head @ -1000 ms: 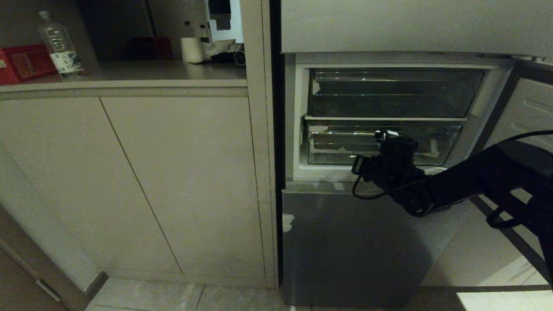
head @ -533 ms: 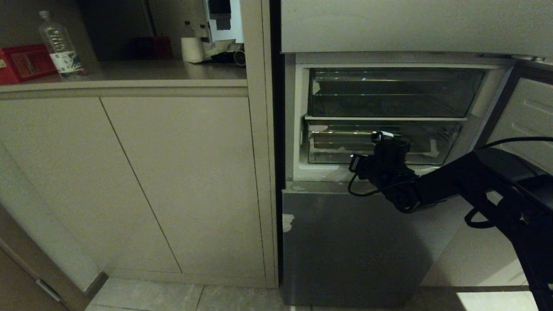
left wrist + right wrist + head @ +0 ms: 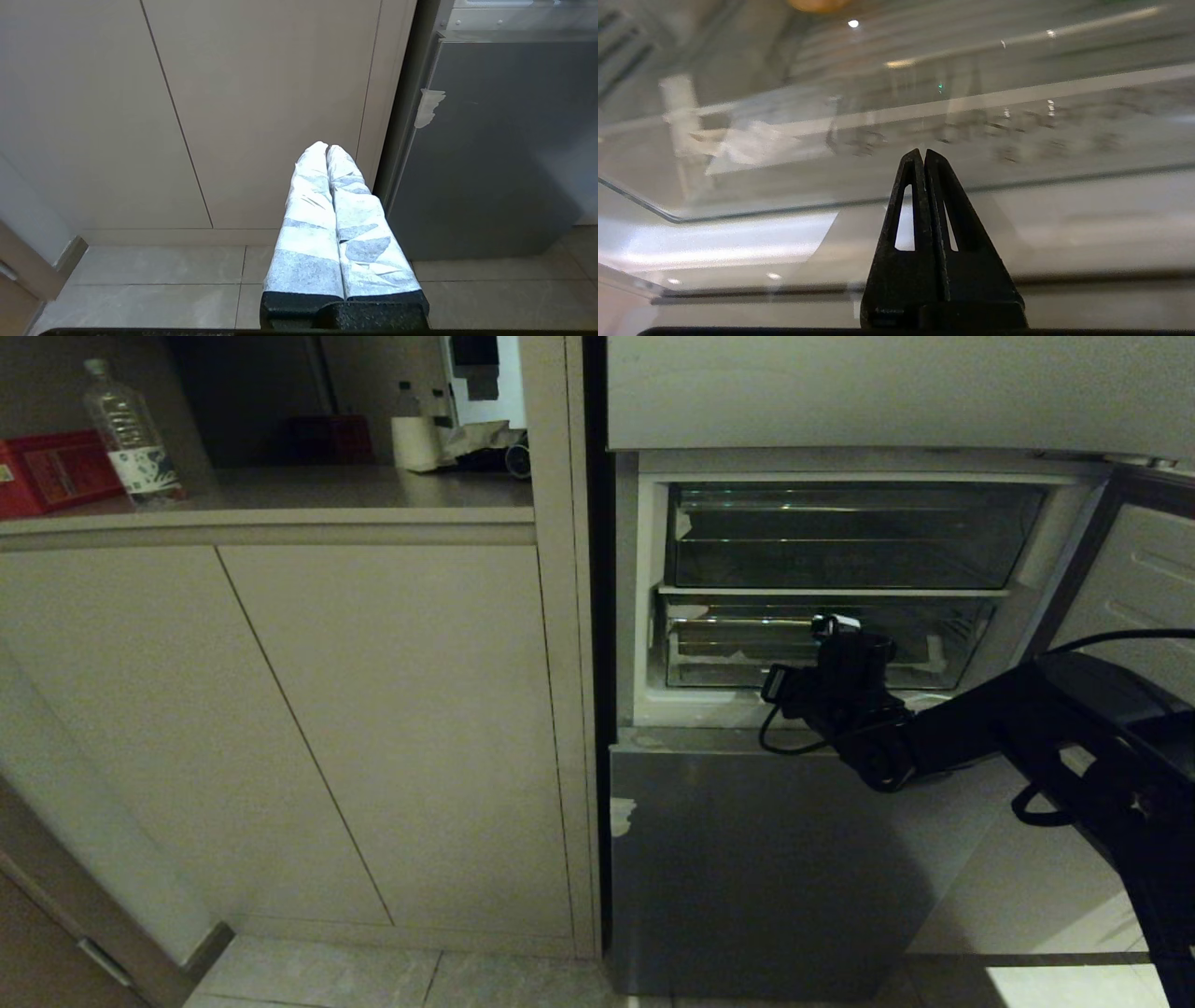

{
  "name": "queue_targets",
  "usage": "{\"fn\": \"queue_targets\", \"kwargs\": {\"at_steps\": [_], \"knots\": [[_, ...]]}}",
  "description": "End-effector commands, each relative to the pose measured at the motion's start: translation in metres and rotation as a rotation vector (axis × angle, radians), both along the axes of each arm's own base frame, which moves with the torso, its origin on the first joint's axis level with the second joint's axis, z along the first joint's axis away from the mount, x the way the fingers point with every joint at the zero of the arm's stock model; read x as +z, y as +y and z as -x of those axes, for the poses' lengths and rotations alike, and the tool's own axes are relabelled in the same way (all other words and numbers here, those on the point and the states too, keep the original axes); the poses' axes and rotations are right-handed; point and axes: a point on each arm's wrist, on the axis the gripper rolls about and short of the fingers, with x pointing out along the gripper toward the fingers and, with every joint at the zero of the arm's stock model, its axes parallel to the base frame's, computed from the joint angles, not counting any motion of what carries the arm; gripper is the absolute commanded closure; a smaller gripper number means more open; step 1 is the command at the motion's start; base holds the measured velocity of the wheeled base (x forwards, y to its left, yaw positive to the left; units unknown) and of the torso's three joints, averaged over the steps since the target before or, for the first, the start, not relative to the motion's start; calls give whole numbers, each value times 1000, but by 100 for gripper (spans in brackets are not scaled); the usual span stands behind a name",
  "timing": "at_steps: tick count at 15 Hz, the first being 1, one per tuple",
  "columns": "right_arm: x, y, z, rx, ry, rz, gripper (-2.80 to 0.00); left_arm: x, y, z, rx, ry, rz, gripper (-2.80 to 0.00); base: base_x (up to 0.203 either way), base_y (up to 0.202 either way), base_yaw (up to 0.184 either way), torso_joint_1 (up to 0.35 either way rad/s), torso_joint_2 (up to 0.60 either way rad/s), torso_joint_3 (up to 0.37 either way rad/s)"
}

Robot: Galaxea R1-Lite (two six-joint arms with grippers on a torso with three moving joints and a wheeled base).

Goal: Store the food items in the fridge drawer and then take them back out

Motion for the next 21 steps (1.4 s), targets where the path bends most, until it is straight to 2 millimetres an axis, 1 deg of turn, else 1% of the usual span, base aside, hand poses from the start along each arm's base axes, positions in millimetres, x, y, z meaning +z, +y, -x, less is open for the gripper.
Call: {"fn": "queue_targets", "kwargs": {"at_steps": [1,2,4,6,8,11,13,15,16,17,19,21], "knots": [[25,-4,22,3,-11,-3,0,0,0,0,0,1,0,0,0,0,0,0,0,0],[43,-7,41,4,-17,-2,0,0,0,0,0,2,0,0,0,0,0,0,0,0],[72,-18,90,11,-12,2,0,0,0,0,0,1,0,0,0,0,0,0,0,0],[91,-31,154,40,-3,5,0,0,0,0,0,0,0,0,0,0,0,0,0,0],[98,-44,221,77,1,11,0,0,0,0,0,0,0,0,0,0,0,0,0,0],[95,-64,318,114,-47,21,0,0,0,0,0,2,0,0,0,0,0,0,0,0],[87,-78,378,109,-109,51,0,0,0,0,0,1,0,0,0,0,0,0,0,0],[70,-88,425,91,-152,125,0,0,0,0,0,1,0,0,0,0,0,0,0,0],[55,-92,443,75,-150,175,0,0,0,0,0,0,0,0,0,0,0,0,0,0],[37,-94,455,60,-122,222,0,0,0,0,0,0,0,0,0,0,0,0,0,0],[4,-97,472,40,-32,292,0,0,0,0,0,1,0,0,0,0,0,0,0,0],[-13,-97,486,35,-17,313,0,0,0,0,0,0,0,0,0,0,0,0,0,0]]}}
